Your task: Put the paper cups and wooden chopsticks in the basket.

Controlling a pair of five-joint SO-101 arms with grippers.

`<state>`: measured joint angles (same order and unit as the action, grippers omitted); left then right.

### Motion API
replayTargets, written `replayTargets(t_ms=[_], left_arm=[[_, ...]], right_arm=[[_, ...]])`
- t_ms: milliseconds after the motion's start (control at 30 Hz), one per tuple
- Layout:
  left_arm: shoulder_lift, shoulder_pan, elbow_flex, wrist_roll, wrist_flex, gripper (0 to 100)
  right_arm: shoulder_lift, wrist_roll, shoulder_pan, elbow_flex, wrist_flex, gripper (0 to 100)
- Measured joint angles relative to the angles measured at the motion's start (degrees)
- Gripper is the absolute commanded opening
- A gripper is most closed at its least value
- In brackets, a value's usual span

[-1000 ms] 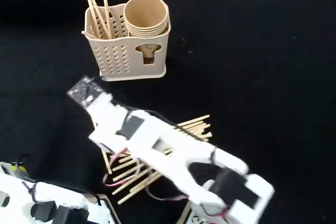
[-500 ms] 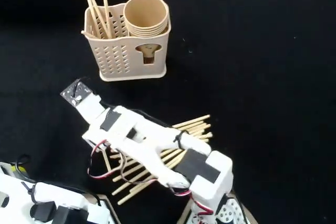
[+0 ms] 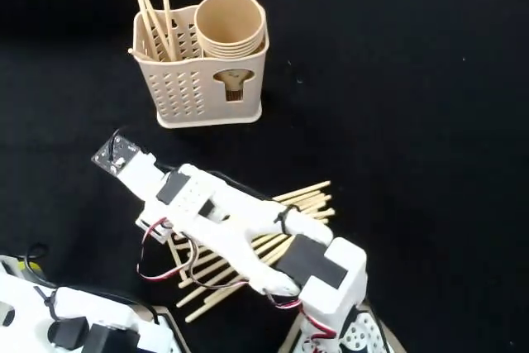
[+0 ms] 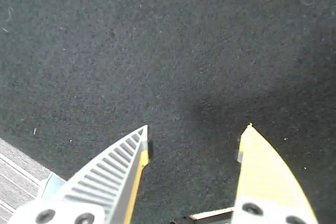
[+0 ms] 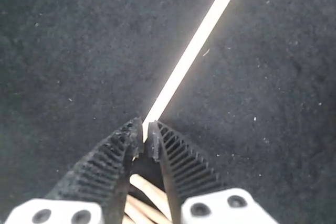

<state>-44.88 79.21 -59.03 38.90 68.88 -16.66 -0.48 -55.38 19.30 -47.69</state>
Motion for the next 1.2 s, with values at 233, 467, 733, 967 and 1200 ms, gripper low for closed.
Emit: replayTargets(t_ms=[233, 467, 733, 967, 1200], left_arm=[[0.0, 0.0, 0.0, 0.0, 0.0, 28], [0.0, 0.0, 0.0, 0.0, 0.0, 28], [0.0, 0.0, 0.0, 0.0, 0.0, 28], [0.0, 0.0, 0.0, 0.0, 0.0, 28], [0.0, 0.0, 0.0, 0.0, 0.0, 28]], right_arm=[[0.0, 0.4, -0.2, -2.9, -0.2, 1.5], [-0.1, 0.4, -1.8, -3.2, -1.5, 17.8], [-2.5, 0.4, -2.2, -3.3, -1.8, 15.1], [-3.0, 0.5, -2.0, -3.3, -1.6, 0.8], [-3.2, 5.6, -3.4, -4.3, -5.3, 1.2]])
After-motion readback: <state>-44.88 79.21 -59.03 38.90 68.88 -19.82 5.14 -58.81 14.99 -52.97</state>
